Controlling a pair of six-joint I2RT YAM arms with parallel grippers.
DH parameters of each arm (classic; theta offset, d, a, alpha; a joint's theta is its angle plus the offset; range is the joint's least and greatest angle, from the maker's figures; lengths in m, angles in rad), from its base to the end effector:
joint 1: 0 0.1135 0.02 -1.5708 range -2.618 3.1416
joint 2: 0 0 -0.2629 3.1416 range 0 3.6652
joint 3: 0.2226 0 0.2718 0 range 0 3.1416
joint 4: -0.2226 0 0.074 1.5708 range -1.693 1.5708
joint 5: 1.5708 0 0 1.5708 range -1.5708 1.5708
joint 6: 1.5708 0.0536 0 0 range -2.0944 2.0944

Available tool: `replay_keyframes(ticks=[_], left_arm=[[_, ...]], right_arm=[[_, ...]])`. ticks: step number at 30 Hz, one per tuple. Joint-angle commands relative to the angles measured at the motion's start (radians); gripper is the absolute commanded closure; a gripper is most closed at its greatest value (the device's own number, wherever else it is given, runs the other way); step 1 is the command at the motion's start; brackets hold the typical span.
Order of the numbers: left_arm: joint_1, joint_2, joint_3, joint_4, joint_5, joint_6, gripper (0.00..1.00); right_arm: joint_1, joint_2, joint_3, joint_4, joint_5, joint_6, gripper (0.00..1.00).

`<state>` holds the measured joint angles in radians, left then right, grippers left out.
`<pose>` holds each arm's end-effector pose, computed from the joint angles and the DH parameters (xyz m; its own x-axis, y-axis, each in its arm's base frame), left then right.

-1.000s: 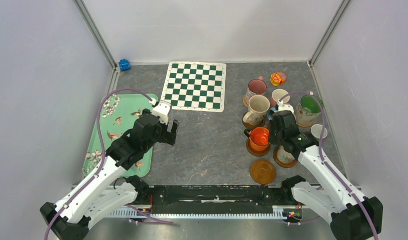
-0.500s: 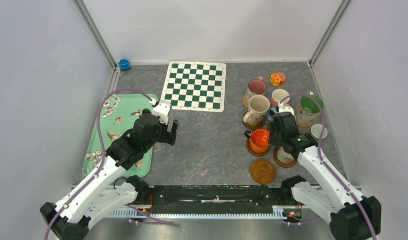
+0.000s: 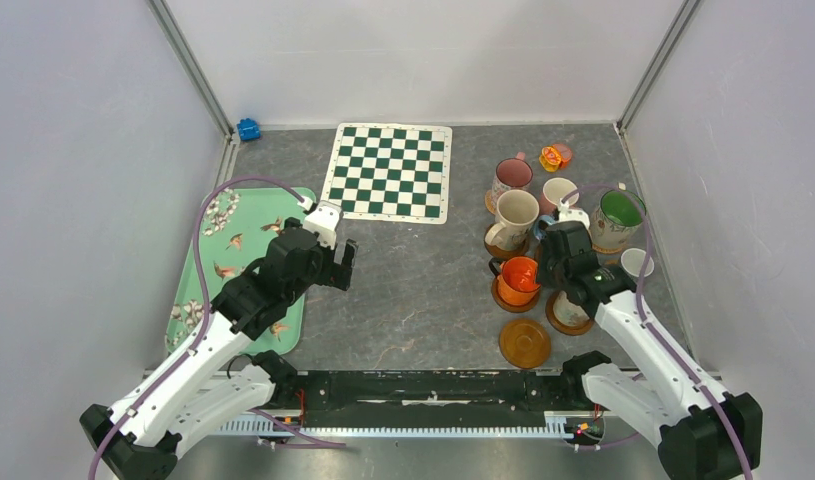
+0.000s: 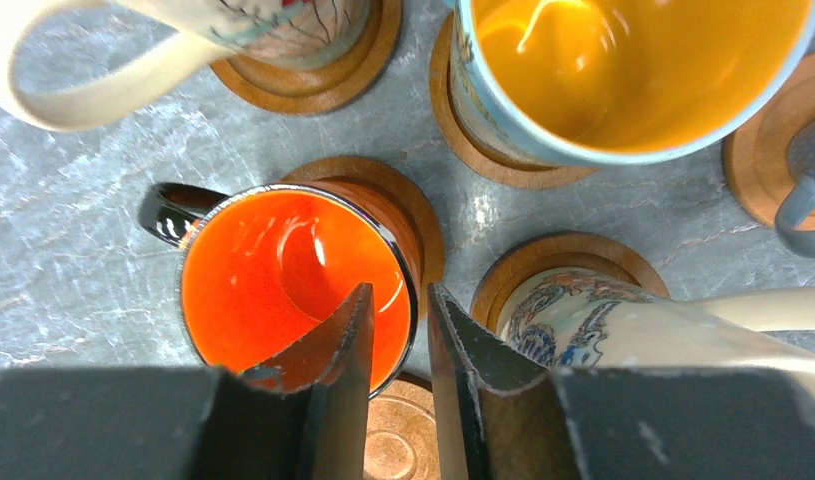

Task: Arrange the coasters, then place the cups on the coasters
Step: Place the cup on the coaster, then pick up the cup from the tray.

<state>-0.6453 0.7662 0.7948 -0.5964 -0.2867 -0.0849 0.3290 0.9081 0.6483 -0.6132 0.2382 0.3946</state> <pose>0.1686 -0.1079 0.2959 -0.4609 0.2451 -0.8529 0.3486 0.9338 0.0800 0.2037 0.0562 0.2140 -0.7350 0.1438 -0.6627 0.1214 0.9894 0.0801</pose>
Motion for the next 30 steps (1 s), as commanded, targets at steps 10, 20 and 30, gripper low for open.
replay_keyframes(ticks=[10, 20, 30], left_arm=[[0.003, -0.010, -0.004, 0.023, -0.027, 0.007, 0.00], [0.012, 0.009, 0.009, -0.027, -0.249, -0.177, 0.00], [0.203, 0.023, -0.005, -0.174, -0.354, -0.484, 0.04]], right_arm=[[-0.001, 0.032, 0.252, -0.020, -0.090, -0.015, 0.67], [0.147, 0.060, 0.341, 0.007, -0.155, -0.024, 0.64], [0.346, 0.028, 0.278, 0.117, -0.178, -0.025, 0.39]])
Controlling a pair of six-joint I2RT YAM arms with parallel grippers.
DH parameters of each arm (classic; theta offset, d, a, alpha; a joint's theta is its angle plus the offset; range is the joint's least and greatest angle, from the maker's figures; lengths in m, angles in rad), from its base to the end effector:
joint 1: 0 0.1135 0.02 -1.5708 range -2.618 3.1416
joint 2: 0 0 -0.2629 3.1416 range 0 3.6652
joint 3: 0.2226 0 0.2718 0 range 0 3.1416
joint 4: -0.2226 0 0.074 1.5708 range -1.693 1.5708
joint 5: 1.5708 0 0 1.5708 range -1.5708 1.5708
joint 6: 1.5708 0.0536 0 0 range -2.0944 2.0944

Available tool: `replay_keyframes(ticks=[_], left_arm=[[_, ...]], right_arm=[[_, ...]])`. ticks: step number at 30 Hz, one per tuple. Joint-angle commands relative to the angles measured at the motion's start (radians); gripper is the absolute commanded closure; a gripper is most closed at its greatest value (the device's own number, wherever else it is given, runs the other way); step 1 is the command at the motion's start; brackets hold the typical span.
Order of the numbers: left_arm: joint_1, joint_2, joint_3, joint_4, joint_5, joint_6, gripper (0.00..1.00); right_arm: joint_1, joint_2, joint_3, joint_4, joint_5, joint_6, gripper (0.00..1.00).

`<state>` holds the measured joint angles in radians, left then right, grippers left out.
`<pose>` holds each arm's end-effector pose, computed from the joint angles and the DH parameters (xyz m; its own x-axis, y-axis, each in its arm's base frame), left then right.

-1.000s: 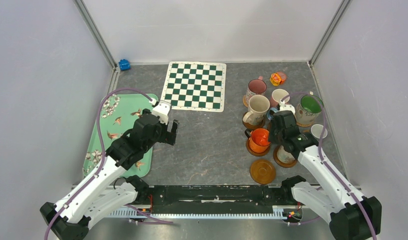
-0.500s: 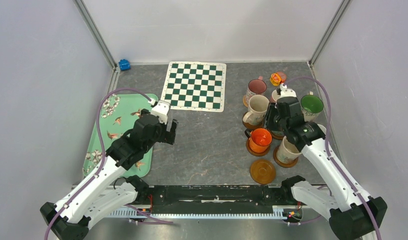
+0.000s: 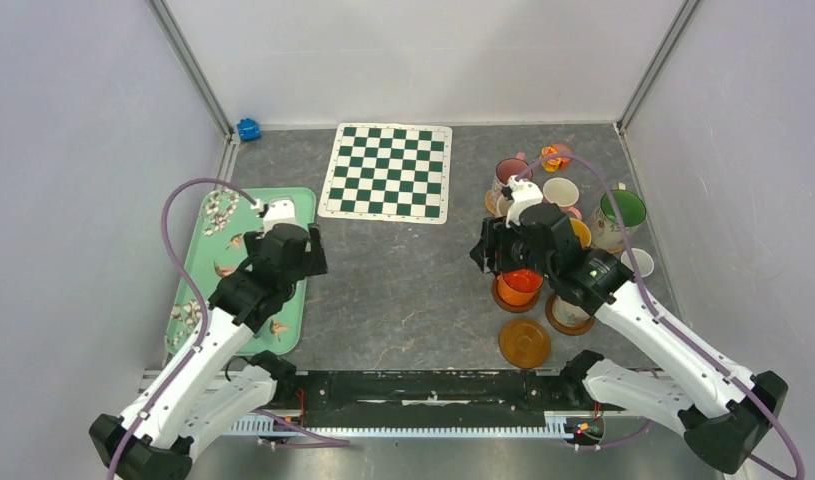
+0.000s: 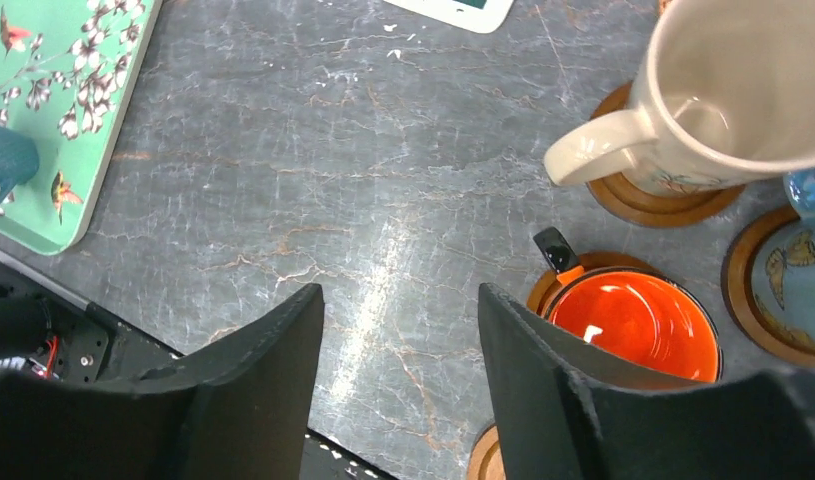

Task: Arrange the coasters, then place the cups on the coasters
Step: Pick up the cup from the tray.

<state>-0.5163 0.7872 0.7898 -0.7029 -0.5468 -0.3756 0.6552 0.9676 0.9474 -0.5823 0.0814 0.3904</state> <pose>0.1798 -0.0700 0.2832 -0.5492 -0.0485 -0.8343 -0.1349 0.9904 0.0312 0.1946 0.1441 0.3124 -0.6264 -0.0030 -0.7795 -0.3415 0.9000 0.2709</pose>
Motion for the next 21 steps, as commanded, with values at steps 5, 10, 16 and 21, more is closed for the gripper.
replay_keyframes(ticks=[5, 10, 16, 21], left_arm=[[0.192, 0.027, 0.017, -0.152, -0.170, -0.313, 0.09], [0.335, 0.042, 0.008, -0.188, -0.200, -0.402, 0.13], [0.428, 0.074, 0.004, -0.189, -0.202, -0.436, 0.15], [0.469, 0.106, -0.035, -0.194, -0.138, -0.488, 0.19]], right_arm=[[0.021, -0.071, -0.018, 0.074, -0.010, -0.043, 0.24], [0.021, -0.104, -0.030, 0.075, -0.013, -0.049, 0.17], [0.021, -0.124, -0.067, 0.086, -0.030, -0.053, 0.16], [0.022, -0.124, -0.074, 0.090, -0.019, -0.067, 0.16]])
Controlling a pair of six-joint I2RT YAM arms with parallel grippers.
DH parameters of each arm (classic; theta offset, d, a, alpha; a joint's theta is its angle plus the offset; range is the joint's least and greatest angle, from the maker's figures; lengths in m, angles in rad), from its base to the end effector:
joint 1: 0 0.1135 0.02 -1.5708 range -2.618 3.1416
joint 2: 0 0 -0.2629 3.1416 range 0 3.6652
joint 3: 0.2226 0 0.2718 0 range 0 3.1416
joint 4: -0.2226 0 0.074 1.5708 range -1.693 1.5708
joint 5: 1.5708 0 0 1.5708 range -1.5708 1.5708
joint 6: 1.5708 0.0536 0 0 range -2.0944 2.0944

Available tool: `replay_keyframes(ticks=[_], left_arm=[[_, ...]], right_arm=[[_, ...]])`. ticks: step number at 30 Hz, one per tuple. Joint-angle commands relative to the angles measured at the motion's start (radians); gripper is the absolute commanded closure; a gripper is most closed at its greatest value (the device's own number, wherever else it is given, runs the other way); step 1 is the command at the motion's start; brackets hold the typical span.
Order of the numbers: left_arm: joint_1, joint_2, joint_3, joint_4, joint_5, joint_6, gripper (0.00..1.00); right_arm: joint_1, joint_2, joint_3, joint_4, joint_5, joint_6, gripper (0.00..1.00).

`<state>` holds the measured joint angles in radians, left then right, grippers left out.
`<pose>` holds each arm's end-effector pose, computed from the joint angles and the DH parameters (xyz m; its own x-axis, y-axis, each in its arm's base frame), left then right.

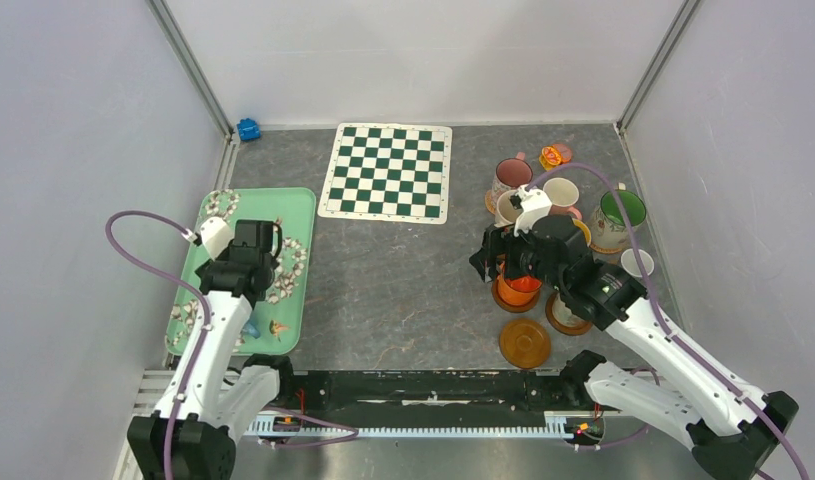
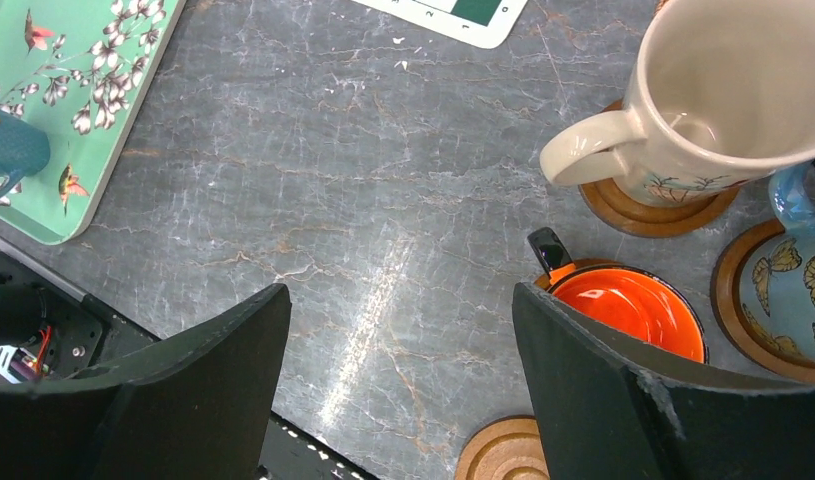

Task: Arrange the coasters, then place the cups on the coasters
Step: Pick up the cup from the tray.

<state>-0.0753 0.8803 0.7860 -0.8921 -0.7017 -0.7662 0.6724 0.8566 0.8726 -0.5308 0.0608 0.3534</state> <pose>0.1876 0.0205 0.2551 -0.3929 -0.5014 -0.7708 -0.7912 0.6116 0.0054 0.1764 0.1363 0.3136 -0.5622 -0.0061 -0.8270 -0.4112 0.8697 0.2732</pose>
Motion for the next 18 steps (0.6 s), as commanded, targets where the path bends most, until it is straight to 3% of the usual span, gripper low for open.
replay_keyframes(ticks=[1, 11, 18], left_arm=[[0.035, 0.015, -0.045, -0.005, 0.027, -0.110, 0.20], [0.062, 0.026, -0.122, 0.017, 0.069, -0.177, 0.32], [0.068, 0.013, -0.134, 0.024, 0.044, -0.190, 0.47]], right_arm=[[0.004, -0.013, 0.000, 0.040, 0.005, -0.031, 0.16], [0.005, 0.001, 0.001, 0.052, -0.012, -0.036, 0.15], [0.004, -0.003, -0.003, 0.049, -0.015, -0.023, 0.15]])
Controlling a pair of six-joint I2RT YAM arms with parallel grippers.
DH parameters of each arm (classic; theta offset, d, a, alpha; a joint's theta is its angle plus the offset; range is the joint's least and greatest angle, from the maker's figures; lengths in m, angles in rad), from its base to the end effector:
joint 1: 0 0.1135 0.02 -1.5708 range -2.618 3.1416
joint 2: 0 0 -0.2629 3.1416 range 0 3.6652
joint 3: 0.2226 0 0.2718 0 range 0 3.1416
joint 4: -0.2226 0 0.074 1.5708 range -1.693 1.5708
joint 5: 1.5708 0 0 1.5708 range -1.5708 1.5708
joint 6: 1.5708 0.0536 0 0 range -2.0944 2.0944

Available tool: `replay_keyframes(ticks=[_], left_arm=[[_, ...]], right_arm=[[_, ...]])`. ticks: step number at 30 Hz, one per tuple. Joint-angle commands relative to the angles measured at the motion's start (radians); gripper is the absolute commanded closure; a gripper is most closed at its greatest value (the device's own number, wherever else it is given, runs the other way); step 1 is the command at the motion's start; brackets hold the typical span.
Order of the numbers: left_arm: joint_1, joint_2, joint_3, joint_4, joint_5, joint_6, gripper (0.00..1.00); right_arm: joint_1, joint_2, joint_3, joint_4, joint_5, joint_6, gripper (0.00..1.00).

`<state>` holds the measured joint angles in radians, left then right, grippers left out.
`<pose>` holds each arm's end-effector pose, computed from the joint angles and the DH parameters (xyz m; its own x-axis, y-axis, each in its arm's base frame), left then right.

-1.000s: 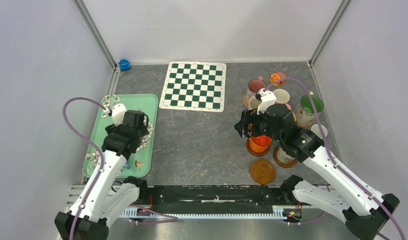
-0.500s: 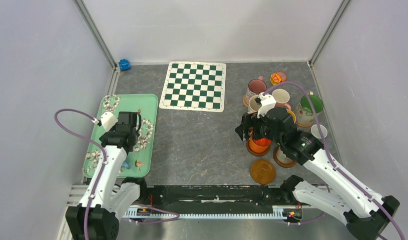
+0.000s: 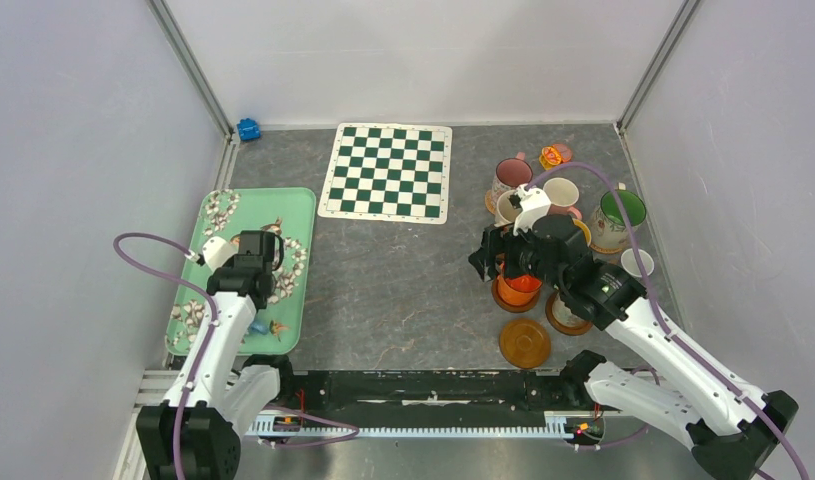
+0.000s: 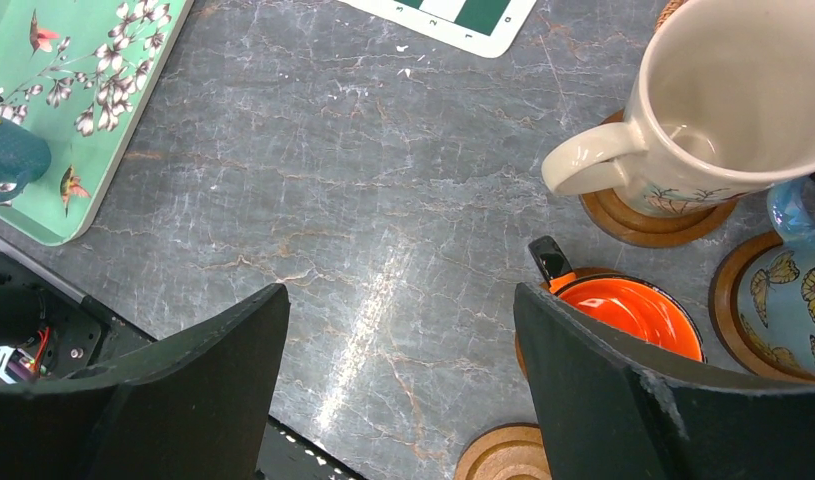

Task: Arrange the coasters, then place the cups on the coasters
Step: Pick up the cup from the tray.

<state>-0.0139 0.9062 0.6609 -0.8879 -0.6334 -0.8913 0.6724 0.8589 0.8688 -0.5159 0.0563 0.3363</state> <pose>0.1797 0.0292 0.2081 -0.3828 -0.6217 -0.6833 -0.8551 0.5185 0.0073 0.1773 0.1373 0.3134 -0.5505 -0.0171 -0.8347 -0.4256 0.8659 0.2629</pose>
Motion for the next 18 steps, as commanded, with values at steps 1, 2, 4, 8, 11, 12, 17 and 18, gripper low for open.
replay_keyframes(ticks=[1, 2, 4, 8, 11, 12, 17, 18], left_arm=[[0.006, -0.014, -0.009, 0.021, -0.030, -0.071, 0.49], [0.006, -0.016, -0.007, 0.019, -0.036, -0.076, 0.51], [0.006, -0.012, 0.002, 0.023, -0.044, -0.074, 0.53], [0.006, -0.003, 0.021, 0.020, -0.064, -0.070, 0.70], [0.007, -0.009, 0.033, 0.028, -0.072, -0.047, 0.97], [0.006, -0.013, 0.035, 0.028, -0.080, -0.042, 0.98], [0.006, -0.012, 0.093, -0.007, -0.136, -0.017, 0.98], [0.007, -0.011, 0.108, -0.013, -0.146, -0.006, 0.98]], right_arm=[[0.004, -0.006, 0.004, 0.036, -0.015, -0.002, 0.15], [0.004, -0.007, 0.007, 0.035, -0.020, 0.003, 0.15], [0.005, -0.007, 0.014, 0.036, -0.029, 0.008, 0.15], [0.004, -0.006, 0.018, 0.034, -0.029, 0.019, 0.15], [0.004, -0.005, 0.015, 0.033, -0.029, 0.027, 0.15], [0.004, -0.002, 0.015, 0.033, -0.030, 0.030, 0.15], [0.004, 0.005, 0.031, 0.035, -0.038, 0.035, 0.15], [0.004, 0.004, 0.029, 0.038, -0.037, 0.039, 0.15]])
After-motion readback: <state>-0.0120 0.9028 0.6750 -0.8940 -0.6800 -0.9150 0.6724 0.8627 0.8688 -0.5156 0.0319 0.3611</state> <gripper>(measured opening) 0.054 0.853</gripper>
